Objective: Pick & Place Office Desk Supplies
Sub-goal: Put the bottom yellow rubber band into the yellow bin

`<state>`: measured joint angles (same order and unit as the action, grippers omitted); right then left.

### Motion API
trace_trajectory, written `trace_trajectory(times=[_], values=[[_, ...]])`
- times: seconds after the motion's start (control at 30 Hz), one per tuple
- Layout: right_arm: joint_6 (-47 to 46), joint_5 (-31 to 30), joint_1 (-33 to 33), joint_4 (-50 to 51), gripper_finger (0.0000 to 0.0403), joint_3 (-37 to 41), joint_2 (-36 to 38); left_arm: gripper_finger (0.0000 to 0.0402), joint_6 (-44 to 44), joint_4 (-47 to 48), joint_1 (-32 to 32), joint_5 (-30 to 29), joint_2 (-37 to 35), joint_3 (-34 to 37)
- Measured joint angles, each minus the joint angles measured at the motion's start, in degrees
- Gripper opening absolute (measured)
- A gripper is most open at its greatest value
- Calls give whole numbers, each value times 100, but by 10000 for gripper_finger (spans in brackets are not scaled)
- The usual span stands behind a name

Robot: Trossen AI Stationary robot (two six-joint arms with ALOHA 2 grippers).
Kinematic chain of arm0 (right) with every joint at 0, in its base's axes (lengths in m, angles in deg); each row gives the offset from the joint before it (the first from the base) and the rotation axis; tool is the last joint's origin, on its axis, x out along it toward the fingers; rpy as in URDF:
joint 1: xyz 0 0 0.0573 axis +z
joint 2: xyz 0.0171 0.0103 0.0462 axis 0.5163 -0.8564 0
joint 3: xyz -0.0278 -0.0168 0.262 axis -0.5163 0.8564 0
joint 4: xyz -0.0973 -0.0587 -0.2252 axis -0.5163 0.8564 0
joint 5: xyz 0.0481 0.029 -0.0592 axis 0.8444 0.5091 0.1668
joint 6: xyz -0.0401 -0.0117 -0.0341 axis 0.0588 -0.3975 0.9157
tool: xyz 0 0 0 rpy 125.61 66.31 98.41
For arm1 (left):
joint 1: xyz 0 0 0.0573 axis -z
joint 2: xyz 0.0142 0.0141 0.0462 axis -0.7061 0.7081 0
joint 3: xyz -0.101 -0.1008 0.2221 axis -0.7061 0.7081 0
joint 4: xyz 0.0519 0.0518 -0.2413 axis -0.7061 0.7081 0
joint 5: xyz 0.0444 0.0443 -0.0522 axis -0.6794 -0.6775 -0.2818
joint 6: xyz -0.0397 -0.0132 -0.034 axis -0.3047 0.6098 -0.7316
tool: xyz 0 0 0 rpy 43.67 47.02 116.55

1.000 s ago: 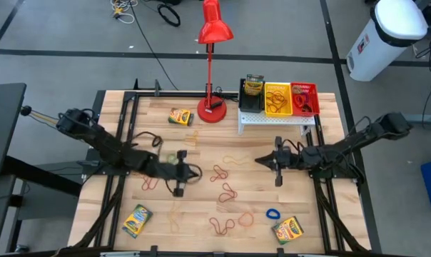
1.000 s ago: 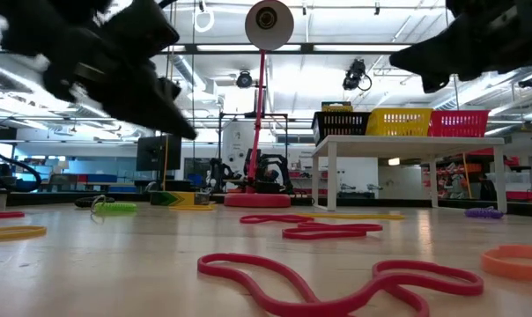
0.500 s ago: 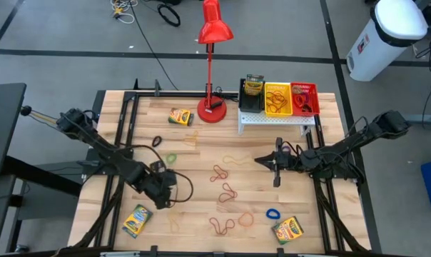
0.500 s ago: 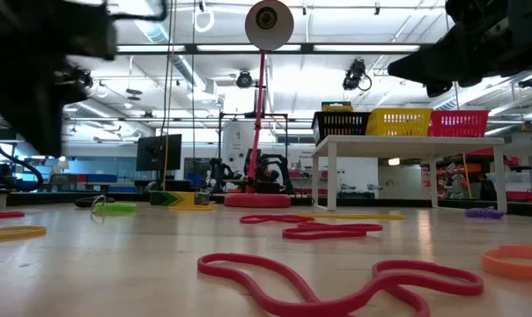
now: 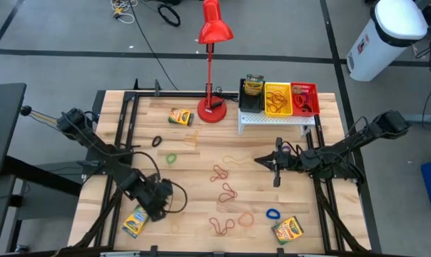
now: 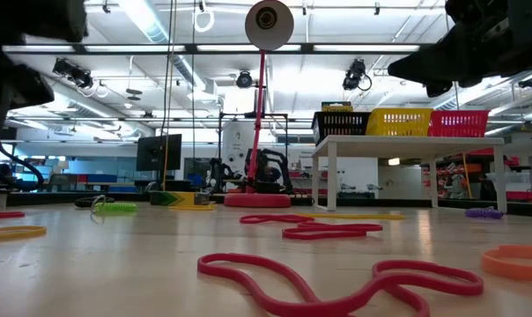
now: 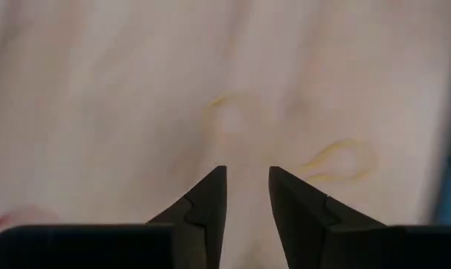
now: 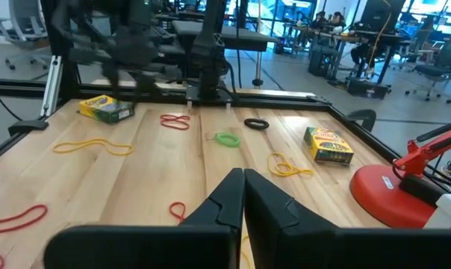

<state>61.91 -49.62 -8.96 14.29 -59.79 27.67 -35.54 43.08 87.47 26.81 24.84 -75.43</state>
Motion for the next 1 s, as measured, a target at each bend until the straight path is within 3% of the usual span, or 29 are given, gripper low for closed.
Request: trace_trajectory(times=[0.13,0.43,0.63,1.0], values=[[0,0,0,2,21,0,0,110,70,-740,-28,-1,267,-6],[0,0,0,1,21,0,0,110,-177,-783,-59,481,980,-1],[0,0,-2,0,21,0,0,110,-169,-730,-53,471,1176,-139],[0,2,-2,2,21,0,1,110,-142,867,-50,507,2065,-1333]])
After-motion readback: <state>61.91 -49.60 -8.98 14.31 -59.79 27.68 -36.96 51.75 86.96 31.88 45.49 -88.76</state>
